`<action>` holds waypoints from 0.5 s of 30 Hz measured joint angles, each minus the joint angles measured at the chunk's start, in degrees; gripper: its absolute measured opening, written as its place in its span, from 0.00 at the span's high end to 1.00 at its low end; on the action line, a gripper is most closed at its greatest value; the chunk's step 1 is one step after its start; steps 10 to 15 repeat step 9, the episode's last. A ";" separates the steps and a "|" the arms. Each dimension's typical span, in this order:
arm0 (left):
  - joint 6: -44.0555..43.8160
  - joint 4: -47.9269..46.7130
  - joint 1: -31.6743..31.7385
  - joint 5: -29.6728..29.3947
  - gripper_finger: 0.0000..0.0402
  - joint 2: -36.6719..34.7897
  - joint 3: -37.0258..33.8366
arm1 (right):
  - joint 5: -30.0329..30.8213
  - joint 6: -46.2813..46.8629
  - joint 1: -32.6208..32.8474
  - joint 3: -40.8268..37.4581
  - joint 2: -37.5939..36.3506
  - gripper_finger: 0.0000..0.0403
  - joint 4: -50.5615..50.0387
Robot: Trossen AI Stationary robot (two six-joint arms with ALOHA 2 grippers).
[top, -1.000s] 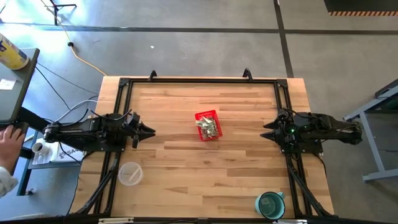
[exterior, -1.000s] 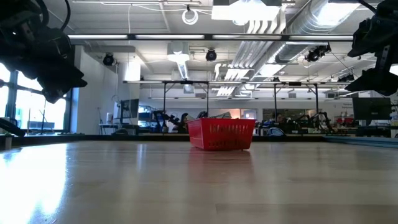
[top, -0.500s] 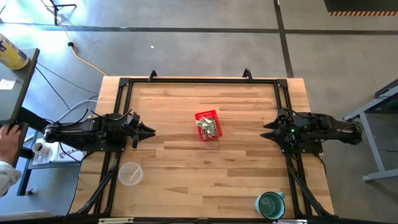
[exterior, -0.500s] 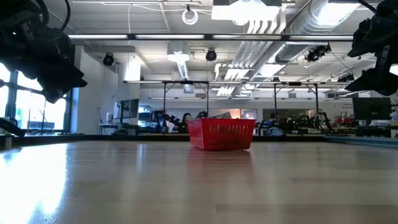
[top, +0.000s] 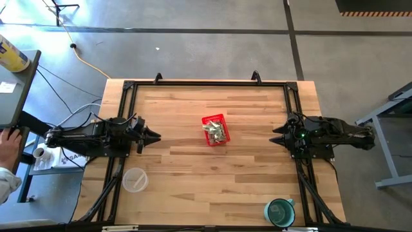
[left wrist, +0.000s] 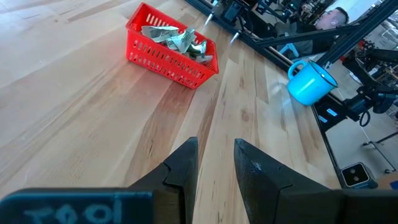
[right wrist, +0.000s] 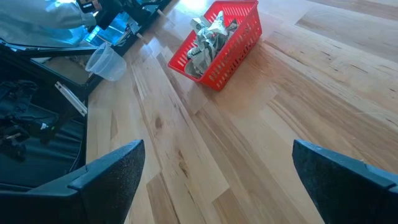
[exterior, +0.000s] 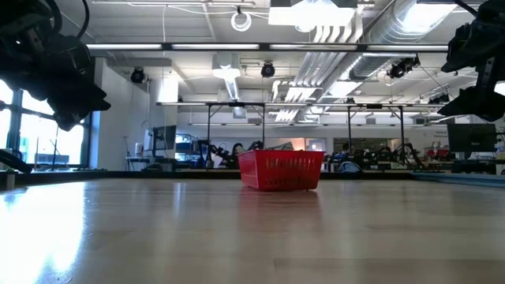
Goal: Pick and place items into bin
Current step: Return to Home Position
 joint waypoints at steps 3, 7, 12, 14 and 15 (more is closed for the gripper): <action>0.00 0.02 -0.02 0.00 0.65 0.00 0.00 | 0.01 0.00 0.01 0.00 0.00 0.01 0.00; 0.00 0.00 0.00 0.00 0.65 0.00 0.00 | 0.01 0.00 0.02 0.00 0.00 0.02 -0.01; 0.00 0.00 0.00 0.00 0.65 0.00 0.00 | 0.00 0.00 0.01 0.00 0.00 0.02 0.00; 0.00 0.00 0.00 0.00 0.65 0.00 0.00 | 0.00 0.00 0.01 0.00 0.00 0.02 0.00; 0.00 0.00 0.00 0.00 0.65 0.00 0.00 | 0.00 0.00 0.01 0.00 0.00 0.02 0.00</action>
